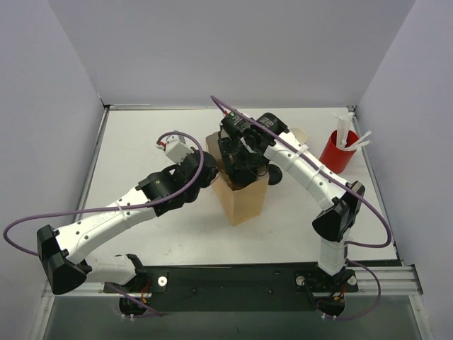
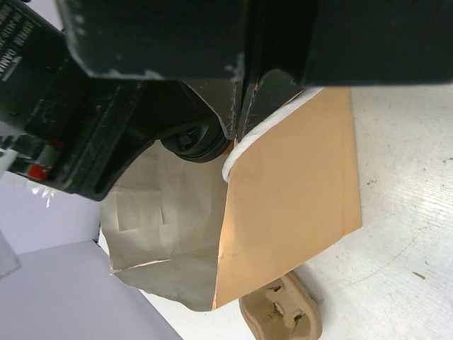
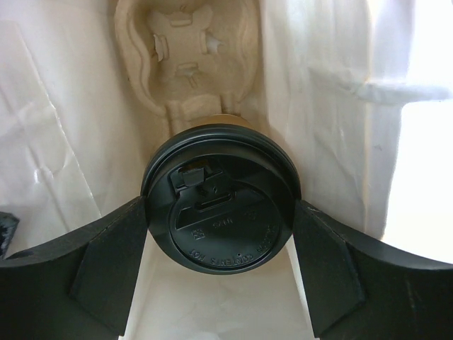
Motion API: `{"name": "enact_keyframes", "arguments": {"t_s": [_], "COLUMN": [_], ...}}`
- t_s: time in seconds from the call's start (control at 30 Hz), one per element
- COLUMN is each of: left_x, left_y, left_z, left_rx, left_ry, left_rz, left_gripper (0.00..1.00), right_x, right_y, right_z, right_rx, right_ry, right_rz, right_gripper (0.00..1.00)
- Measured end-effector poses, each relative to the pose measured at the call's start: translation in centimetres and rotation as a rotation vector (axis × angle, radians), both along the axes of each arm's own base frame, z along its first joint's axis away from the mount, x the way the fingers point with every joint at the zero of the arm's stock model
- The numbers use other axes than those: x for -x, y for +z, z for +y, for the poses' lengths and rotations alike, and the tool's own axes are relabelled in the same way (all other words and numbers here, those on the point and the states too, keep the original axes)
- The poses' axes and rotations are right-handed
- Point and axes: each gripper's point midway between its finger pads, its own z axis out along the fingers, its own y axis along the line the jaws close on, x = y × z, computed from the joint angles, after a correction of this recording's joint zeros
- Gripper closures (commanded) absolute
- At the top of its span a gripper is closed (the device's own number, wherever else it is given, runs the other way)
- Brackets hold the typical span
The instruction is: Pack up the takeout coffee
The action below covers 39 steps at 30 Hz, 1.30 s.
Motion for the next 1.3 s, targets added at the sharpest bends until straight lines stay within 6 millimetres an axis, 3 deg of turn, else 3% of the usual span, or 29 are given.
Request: {"name": "enact_keyframes", "arguments": {"t_s": [0.23, 1.03, 1.3], "left_x": [0.1, 0.0, -0.1], "left_y": [-0.2, -0.5, -0.5], "left_z": [0.0, 0.4, 0.5], "left_rx": [-0.011, -0.026, -0.029], "left_ry": [-0.014, -0.003, -0.005], "left_rz": [0.006, 0.013, 0.014], "left_gripper": [1.00, 1.00, 1.00], "right_x": [0.7, 2.2, 2.2], "right_y": [-2.4, -6.3, -6.8], "right_z": [-0.3, -0.5, -0.5], "right_rx": [0.036, 0.081, 0.079], "right_ry": [0.015, 0.078, 0.082], "right_rz": [0.054, 0.142, 0.148], "right_gripper": [0.58, 0.60, 0.60]}}
